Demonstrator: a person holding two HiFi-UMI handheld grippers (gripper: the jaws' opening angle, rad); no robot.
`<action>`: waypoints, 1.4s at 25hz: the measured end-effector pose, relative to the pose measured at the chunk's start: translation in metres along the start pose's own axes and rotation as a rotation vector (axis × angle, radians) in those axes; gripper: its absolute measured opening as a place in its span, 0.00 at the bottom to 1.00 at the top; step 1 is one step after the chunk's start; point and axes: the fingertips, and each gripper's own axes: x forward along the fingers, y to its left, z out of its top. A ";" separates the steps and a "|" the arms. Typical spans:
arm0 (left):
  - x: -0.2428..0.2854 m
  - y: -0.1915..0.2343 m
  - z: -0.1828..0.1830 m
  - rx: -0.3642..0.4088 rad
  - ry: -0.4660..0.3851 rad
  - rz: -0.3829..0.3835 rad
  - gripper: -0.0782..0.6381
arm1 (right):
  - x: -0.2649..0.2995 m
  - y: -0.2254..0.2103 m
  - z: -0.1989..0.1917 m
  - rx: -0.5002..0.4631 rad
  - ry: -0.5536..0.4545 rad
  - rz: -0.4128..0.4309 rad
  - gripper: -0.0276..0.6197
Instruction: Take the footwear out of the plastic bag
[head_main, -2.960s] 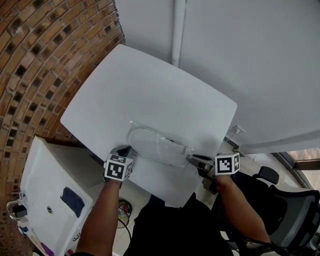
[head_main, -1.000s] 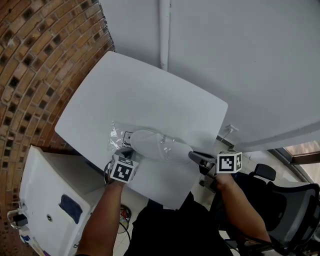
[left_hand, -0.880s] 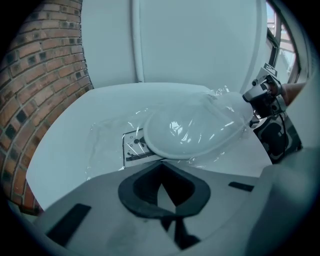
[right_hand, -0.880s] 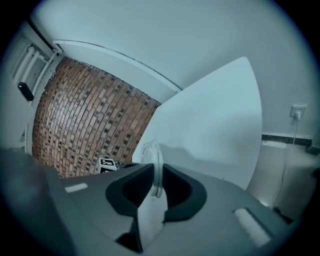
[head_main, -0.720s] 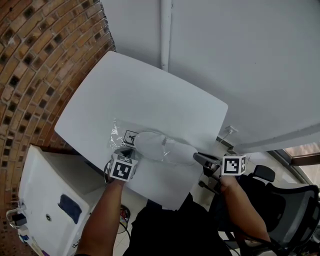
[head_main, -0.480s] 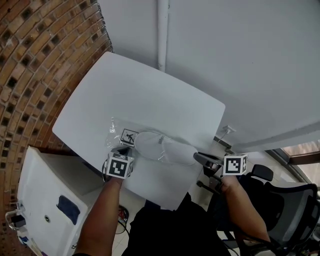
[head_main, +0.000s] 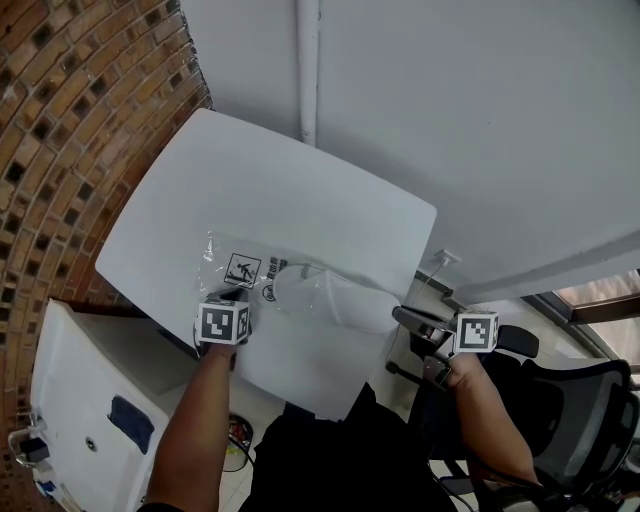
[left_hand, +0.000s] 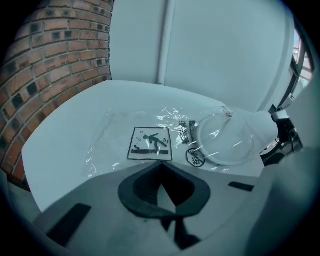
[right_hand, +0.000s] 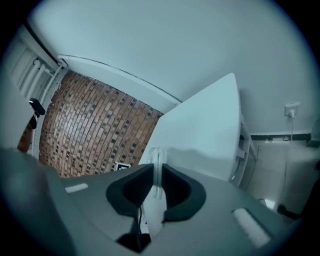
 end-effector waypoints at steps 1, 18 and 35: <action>0.000 0.002 0.002 -0.009 -0.005 0.006 0.12 | -0.004 0.001 0.001 0.004 -0.010 0.009 0.13; 0.001 0.014 0.010 -0.220 -0.046 0.104 0.12 | -0.089 0.023 0.031 0.071 -0.224 0.097 0.13; -0.002 -0.016 0.041 -0.171 -0.110 0.002 0.12 | -0.127 0.051 0.024 0.034 -0.290 0.114 0.13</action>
